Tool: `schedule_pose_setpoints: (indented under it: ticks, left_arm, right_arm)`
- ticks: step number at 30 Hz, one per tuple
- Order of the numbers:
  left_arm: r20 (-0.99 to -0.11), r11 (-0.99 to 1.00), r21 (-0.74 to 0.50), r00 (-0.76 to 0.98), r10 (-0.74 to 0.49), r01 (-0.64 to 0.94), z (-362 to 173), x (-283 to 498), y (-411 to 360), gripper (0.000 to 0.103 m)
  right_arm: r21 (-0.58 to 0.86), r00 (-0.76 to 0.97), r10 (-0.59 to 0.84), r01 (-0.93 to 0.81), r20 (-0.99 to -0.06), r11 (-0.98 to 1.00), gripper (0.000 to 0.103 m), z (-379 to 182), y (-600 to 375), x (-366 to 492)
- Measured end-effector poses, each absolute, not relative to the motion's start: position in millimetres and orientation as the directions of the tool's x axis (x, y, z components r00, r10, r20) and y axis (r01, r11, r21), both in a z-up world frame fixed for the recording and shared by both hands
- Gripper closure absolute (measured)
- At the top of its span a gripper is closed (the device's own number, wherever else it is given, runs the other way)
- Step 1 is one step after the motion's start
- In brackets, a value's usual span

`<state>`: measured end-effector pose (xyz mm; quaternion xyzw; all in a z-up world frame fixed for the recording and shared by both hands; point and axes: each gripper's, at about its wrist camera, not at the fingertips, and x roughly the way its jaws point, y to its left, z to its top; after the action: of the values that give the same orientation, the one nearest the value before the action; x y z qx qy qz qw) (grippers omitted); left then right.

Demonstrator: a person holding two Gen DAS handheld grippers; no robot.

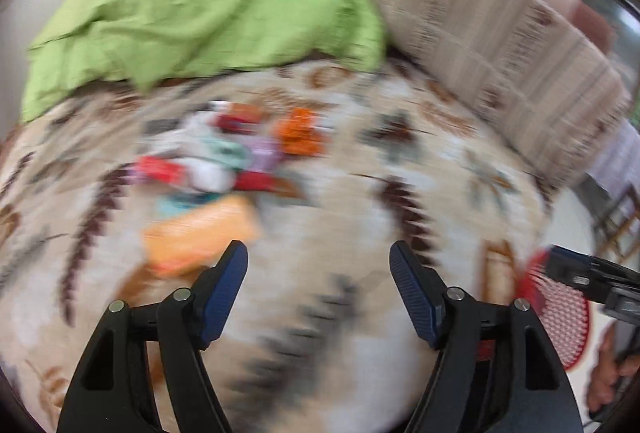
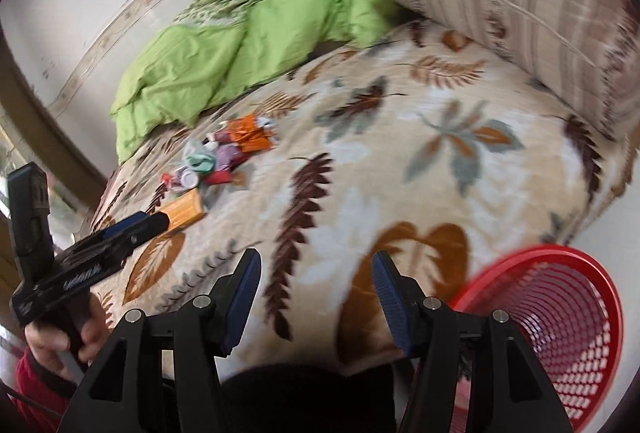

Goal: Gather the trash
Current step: 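Move both tools back over the trash on the bed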

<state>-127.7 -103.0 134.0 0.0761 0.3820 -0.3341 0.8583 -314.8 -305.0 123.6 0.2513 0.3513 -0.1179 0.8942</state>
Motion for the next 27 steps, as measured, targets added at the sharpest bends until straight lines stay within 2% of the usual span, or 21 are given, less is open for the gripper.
schedule_pose_setpoints:
  ticks: [6,10,15,21,24,27]
  left_arm:
    - [-0.736,0.878,-0.142,0.545,-0.402,0.456,109.2,-38.1,-55.2,0.030]
    - [-0.769,0.882,-0.251,0.472,-0.431,0.398,82.0,5.3,-45.2,0.030]
    - [-0.789,0.824,-0.306,0.357,-0.500,0.477,66.8,-5.6,-54.3,0.030]
    - [-0.798,0.668,-0.316,0.192,-0.571,0.674,72.8,-76.8,-82.2,0.030]
    - [-0.808,0.653,-0.216,0.242,-0.537,0.726,78.2,-100.0,-93.2,0.030]
    - [-0.818,0.704,-0.168,0.301,-0.490,0.690,77.8,-94.0,-96.4,0.030]
  right_arm:
    - [0.353,0.714,0.007,0.337,-0.700,0.873,0.042,123.4,-289.9,-275.4]
    - [0.349,0.705,0.022,0.323,-0.709,0.880,0.042,122.6,-283.9,-257.2]
    - [0.346,0.699,0.028,0.318,-0.714,0.883,0.042,121.7,-283.6,-247.8]
    - [0.350,0.696,0.033,0.319,-0.718,0.881,0.042,117.6,-287.8,-246.2]
    - [0.354,0.696,0.034,0.323,-0.718,0.878,0.042,116.7,-291.3,-245.3]
    - [0.356,0.699,0.033,0.323,-0.715,0.877,0.042,118.1,-293.8,-245.1]
